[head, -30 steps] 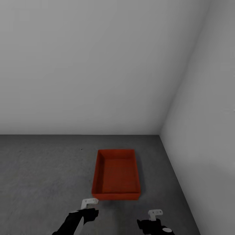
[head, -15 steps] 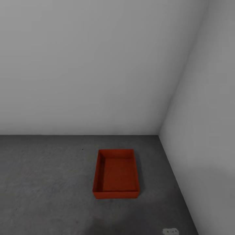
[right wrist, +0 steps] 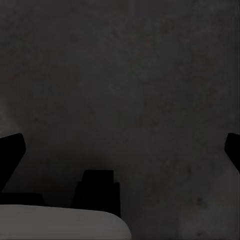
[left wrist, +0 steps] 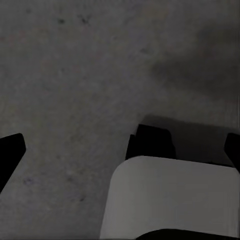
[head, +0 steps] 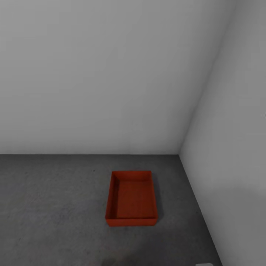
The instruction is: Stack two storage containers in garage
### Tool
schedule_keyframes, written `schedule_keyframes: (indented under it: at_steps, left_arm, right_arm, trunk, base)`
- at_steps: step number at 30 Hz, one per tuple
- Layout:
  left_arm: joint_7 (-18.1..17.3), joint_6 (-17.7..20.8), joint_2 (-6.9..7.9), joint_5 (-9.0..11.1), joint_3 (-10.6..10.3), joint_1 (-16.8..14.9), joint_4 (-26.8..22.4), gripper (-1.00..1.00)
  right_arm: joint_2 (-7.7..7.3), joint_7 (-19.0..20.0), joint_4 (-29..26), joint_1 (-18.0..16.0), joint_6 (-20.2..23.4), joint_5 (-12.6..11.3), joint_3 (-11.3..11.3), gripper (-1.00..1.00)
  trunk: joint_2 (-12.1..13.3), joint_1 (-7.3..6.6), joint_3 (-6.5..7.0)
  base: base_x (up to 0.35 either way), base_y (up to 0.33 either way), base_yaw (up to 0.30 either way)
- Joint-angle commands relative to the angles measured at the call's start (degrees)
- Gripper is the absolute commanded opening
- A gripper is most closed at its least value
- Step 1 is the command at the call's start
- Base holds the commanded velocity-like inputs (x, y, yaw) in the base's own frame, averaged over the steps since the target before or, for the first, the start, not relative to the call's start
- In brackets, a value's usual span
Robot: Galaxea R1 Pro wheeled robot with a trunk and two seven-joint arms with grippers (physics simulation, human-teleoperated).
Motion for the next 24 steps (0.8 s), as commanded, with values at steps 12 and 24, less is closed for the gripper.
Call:
schedule_keyframes:
  at_steps: [12,24]
  left_arm:
    - [-0.07,-2.96,0.08,-0.19,0.23,0.44,0.68,1.00]
    - [-0.08,-3.10,0.14,-0.13,0.23,0.55,0.69,1.00]
  right_arm:
    - [0.19,0.20,0.30,0.12,-0.48,-0.37,0.43,1.00]
    - [0.24,0.21,0.30,0.24,-0.48,-0.35,0.43,1.00]
  trunk:
    - [4.81,-2.65,2.12]
    - [9.62,-5.28,4.28]
  base:
    - [-0.001,0.000,0.000]
    - [-0.246,0.000,0.000]
